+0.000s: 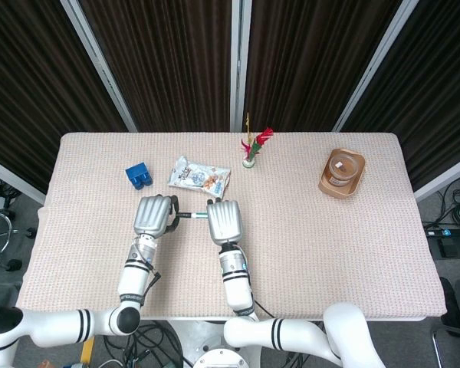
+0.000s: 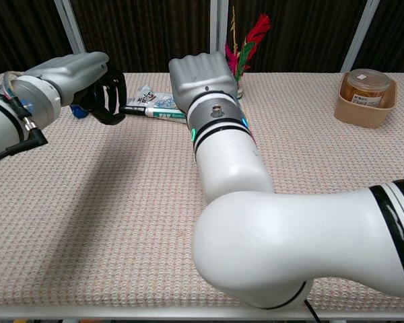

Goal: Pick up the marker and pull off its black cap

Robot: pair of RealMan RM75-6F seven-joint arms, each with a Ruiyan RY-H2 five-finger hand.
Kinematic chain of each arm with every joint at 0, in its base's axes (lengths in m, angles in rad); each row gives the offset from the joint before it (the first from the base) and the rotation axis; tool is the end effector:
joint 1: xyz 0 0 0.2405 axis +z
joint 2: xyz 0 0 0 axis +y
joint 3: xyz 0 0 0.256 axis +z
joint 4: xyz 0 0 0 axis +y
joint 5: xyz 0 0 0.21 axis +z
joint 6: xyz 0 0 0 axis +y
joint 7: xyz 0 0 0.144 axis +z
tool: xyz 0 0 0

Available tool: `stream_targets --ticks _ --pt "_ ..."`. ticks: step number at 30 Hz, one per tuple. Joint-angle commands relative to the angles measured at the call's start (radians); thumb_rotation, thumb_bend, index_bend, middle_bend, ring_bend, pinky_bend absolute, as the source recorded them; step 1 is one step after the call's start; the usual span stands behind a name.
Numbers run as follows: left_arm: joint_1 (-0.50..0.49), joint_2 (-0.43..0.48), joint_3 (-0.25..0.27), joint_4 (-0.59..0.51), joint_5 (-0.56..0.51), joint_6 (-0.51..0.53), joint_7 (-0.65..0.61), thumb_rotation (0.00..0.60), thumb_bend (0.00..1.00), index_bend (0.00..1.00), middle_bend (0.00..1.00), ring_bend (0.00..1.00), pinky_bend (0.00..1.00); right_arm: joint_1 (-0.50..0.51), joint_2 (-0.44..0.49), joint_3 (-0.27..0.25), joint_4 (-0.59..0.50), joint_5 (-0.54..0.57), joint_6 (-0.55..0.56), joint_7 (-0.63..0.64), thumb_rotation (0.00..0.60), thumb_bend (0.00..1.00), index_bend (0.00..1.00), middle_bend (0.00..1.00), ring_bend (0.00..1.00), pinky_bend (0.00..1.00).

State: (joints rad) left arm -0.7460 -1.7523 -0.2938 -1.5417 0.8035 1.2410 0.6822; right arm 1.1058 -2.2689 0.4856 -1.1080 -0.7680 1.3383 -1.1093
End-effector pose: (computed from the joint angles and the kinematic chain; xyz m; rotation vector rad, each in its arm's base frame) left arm -0.1166 0.3356 -0.0351 -1.5611 -1.0392 -0.8800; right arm 0.0236 -0.3245 -0.1339 1.6460 -0.7030 0.7699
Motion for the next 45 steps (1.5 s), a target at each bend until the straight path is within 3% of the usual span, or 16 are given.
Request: stream_targets --ticks 1,19,26,32,34,40,45 --pt "0.000 -0.002 0.002 0.003 0.003 0.001 -0.004 0.600 0.36 0.55 0.57 0.51 0.59 0.002 0.000 -0.002 0.002 0.003 0.000 0.001 0.600 0.31 0.64 0.60 0.65 0.81" --pt "0.045 0.068 0.021 -0.029 -0.003 0.011 -0.040 0.600 0.40 0.58 0.60 0.54 0.61 -0.059 0.040 -0.020 -0.034 -0.018 0.039 -0.010 0.600 0.31 0.64 0.60 0.65 0.81" --pt "0.111 0.093 0.069 0.015 0.000 -0.010 -0.133 0.600 0.40 0.57 0.60 0.54 0.61 -0.152 0.102 -0.091 -0.114 -0.031 0.068 -0.008 0.600 0.31 0.64 0.60 0.65 0.81" --pt "0.151 0.061 0.110 0.105 0.039 -0.047 -0.229 0.600 0.40 0.57 0.59 0.53 0.61 -0.228 0.135 -0.151 -0.108 -0.005 0.036 0.009 0.600 0.31 0.64 0.60 0.65 0.81" --pt "0.157 0.049 0.118 0.129 0.051 -0.062 -0.251 0.600 0.37 0.55 0.57 0.52 0.60 -0.243 0.139 -0.159 -0.100 0.001 0.020 0.019 0.600 0.31 0.64 0.60 0.65 0.81" --pt "0.164 0.044 0.136 0.167 0.059 -0.132 -0.286 0.600 0.16 0.39 0.41 0.36 0.48 -0.268 0.148 -0.174 -0.095 0.006 -0.022 0.036 0.600 0.23 0.62 0.56 0.61 0.80" --pt "0.176 0.054 0.129 0.164 0.090 -0.120 -0.309 0.600 0.09 0.31 0.31 0.29 0.38 -0.280 0.180 -0.170 -0.146 0.009 -0.025 0.020 0.600 0.08 0.41 0.47 0.50 0.76"
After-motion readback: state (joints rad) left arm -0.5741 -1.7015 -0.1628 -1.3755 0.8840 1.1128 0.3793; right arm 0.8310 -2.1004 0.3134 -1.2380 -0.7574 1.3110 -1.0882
